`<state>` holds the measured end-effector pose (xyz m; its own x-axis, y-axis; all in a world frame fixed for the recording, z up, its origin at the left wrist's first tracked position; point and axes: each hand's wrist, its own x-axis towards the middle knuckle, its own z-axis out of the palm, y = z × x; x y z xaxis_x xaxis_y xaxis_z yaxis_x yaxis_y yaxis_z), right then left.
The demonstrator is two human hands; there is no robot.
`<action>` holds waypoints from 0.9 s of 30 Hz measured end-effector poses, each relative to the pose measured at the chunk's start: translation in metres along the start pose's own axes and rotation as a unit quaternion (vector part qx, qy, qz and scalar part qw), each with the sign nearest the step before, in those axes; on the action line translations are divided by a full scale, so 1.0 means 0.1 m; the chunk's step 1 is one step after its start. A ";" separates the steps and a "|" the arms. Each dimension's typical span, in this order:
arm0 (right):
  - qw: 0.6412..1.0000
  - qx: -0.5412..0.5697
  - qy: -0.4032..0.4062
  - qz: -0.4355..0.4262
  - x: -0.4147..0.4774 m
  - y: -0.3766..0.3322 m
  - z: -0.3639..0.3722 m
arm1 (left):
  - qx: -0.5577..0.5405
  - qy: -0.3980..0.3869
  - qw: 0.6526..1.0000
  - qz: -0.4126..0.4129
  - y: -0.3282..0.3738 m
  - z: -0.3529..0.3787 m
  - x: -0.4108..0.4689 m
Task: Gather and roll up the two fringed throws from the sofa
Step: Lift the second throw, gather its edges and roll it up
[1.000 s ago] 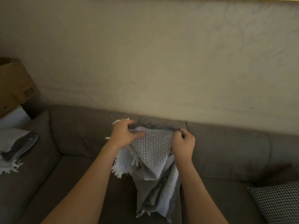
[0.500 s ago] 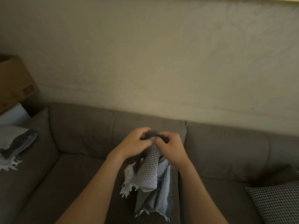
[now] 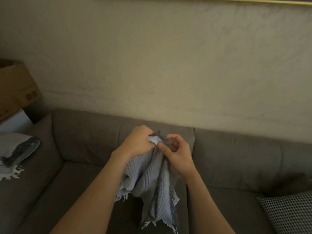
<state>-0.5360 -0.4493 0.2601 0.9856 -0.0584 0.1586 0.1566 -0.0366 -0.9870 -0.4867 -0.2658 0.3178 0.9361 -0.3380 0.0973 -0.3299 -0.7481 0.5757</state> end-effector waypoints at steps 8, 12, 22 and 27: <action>0.973 -0.220 0.039 -0.055 0.17 -0.04 0.30 | -0.076 0.277 0.958 0.011 0.27 -0.52 0.23; 0.973 -0.224 0.023 -0.056 0.51 -0.27 0.28 | -0.094 0.396 0.913 -0.004 0.42 -0.79 0.33; 0.952 0.290 -0.068 0.074 0.92 -0.76 0.09 | -0.118 0.543 0.827 -0.081 0.46 -0.96 0.44; 0.988 0.103 -0.099 0.064 0.94 -0.74 0.07 | -0.127 0.561 0.817 -0.045 0.60 -0.97 0.48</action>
<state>-0.4547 -0.4455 0.3479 0.9880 0.1484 0.0439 0.0193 0.1632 -0.9864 -0.4500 -0.2710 0.4356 0.5255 0.5536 0.6460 -0.3518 -0.5499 0.7575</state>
